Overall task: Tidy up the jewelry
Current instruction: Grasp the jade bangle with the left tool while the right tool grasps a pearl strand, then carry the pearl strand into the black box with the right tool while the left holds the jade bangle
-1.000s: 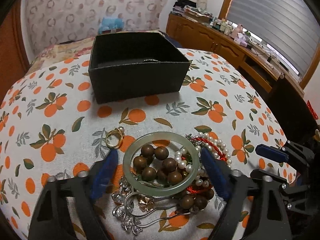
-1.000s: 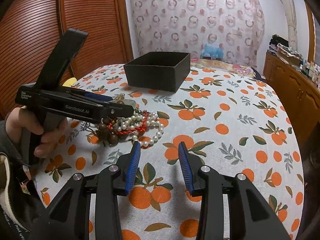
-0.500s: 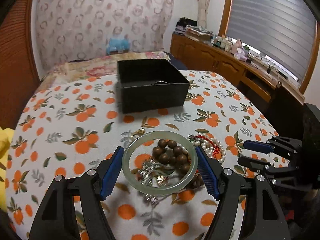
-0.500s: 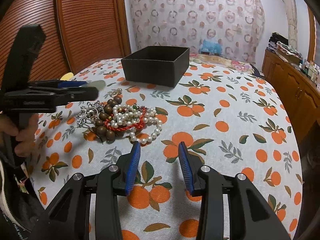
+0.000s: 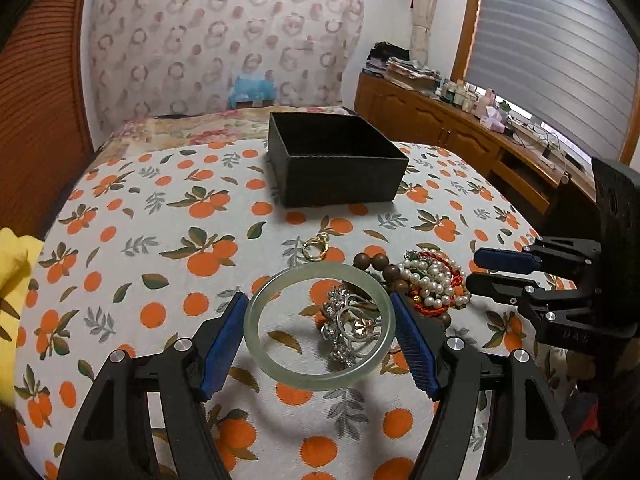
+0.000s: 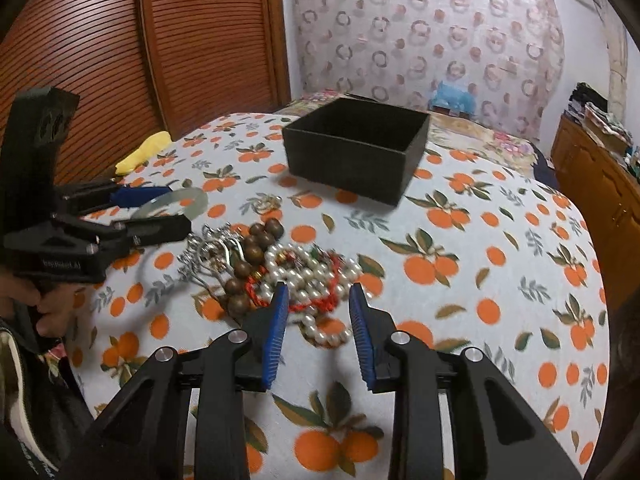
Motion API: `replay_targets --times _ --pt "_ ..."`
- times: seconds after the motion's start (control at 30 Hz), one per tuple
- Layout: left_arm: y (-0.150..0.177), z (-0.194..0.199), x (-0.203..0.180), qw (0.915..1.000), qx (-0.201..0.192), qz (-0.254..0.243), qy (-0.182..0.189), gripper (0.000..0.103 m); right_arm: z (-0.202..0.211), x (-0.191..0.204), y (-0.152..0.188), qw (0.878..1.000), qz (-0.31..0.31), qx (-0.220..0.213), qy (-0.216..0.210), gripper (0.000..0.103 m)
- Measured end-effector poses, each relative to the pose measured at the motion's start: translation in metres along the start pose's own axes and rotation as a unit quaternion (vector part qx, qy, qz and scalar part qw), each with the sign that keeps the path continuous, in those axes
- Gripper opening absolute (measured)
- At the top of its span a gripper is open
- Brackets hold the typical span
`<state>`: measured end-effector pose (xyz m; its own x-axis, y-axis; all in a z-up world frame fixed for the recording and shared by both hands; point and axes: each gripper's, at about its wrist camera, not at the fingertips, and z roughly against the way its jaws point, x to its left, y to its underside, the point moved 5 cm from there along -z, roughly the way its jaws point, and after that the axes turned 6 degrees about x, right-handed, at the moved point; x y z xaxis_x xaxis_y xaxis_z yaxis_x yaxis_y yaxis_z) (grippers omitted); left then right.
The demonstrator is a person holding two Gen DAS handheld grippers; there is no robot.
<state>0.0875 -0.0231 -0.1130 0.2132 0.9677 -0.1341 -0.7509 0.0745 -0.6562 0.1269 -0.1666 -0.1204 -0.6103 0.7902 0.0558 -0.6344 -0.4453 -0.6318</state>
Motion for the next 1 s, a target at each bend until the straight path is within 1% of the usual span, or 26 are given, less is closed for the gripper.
replay_targets --times 0.13,0.33,0.47,0.63,0.73,0.77,0.8,1.0 --pt "0.002 0.002 0.002 1.0 -0.003 0.003 0.001 0.069 -0.008 0.007 -0.005 1.0 0.004 0.007 -0.011 0.034" --pt "0.002 0.002 0.002 1.0 -0.003 0.003 0.001 0.069 -0.026 0.007 -0.009 0.999 -0.015 0.024 -0.02 0.033" --pt "0.002 0.004 0.001 1.0 -0.003 0.0 0.0 0.069 -0.036 0.013 -0.011 0.999 0.004 0.041 -0.014 0.033" --pt "0.001 0.005 0.001 1.0 -0.005 0.001 0.0 0.069 -0.036 0.015 -0.009 0.999 0.011 0.046 -0.012 0.032" --pt "0.001 0.006 0.002 1.0 -0.005 0.001 0.0 0.069 -0.033 0.016 -0.009 0.999 0.009 0.042 -0.02 0.019" --pt "0.0 0.006 0.002 1.0 -0.006 0.001 0.0 0.069 -0.03 0.016 -0.01 0.999 0.01 0.038 -0.023 0.012" --pt "0.0 0.005 0.001 1.0 -0.005 0.001 0.0 0.069 -0.026 0.015 -0.011 0.999 0.008 0.034 -0.02 0.009" --pt "-0.002 0.01 0.002 0.9999 -0.01 -0.002 0.0 0.069 -0.01 0.009 -0.021 1.0 0.006 0.011 -0.018 0.009"
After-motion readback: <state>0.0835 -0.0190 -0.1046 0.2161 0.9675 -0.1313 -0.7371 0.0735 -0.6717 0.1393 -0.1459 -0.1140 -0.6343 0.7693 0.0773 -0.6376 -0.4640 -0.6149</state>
